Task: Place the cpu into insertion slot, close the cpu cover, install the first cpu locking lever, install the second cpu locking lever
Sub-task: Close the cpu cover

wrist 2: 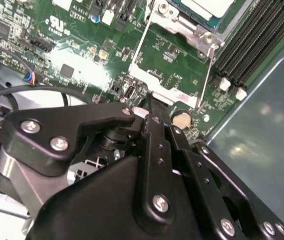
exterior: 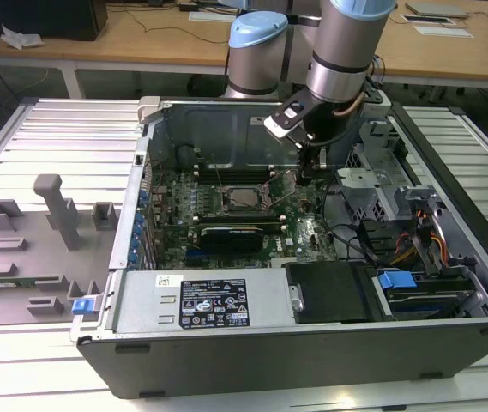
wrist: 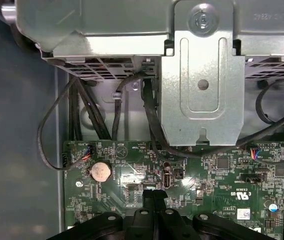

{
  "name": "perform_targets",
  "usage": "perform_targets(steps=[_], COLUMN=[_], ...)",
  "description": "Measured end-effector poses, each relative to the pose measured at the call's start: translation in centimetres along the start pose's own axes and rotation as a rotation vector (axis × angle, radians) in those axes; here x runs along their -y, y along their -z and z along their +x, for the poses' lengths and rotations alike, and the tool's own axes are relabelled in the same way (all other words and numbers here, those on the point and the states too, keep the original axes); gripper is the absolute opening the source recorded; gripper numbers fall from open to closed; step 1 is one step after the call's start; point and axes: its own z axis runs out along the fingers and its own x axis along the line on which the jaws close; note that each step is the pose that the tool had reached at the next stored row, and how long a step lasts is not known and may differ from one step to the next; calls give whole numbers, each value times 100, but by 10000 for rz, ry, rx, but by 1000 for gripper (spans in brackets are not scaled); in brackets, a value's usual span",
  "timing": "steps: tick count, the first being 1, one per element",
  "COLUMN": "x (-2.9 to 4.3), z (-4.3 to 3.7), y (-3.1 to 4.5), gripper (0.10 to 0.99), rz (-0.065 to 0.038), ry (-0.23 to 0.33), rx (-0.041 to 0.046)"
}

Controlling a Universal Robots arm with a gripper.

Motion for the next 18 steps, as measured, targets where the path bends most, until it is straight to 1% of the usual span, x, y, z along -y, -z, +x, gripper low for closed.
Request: perform_targets(steps=[1, 3, 4, 5, 6, 7, 11, 13, 18], x=[-2, -7, -12, -16, -21, -22, -16, 79, 224], z=[0, 1, 0, 0, 1, 1, 0, 2, 15], y=[-3, -5, -5, -6, -8, -8, -7, -11, -15], gripper=[106, 106, 106, 106, 106, 106, 106, 106, 106], rz=[76, 379, 598, 785, 1096, 1157, 1172, 1130, 1067], ry=[0, -9, -14, -19, -28, -30, -31, -28, -27], rx=[-11, -40, -59, -72, -88, -90, -86, -88, -89])
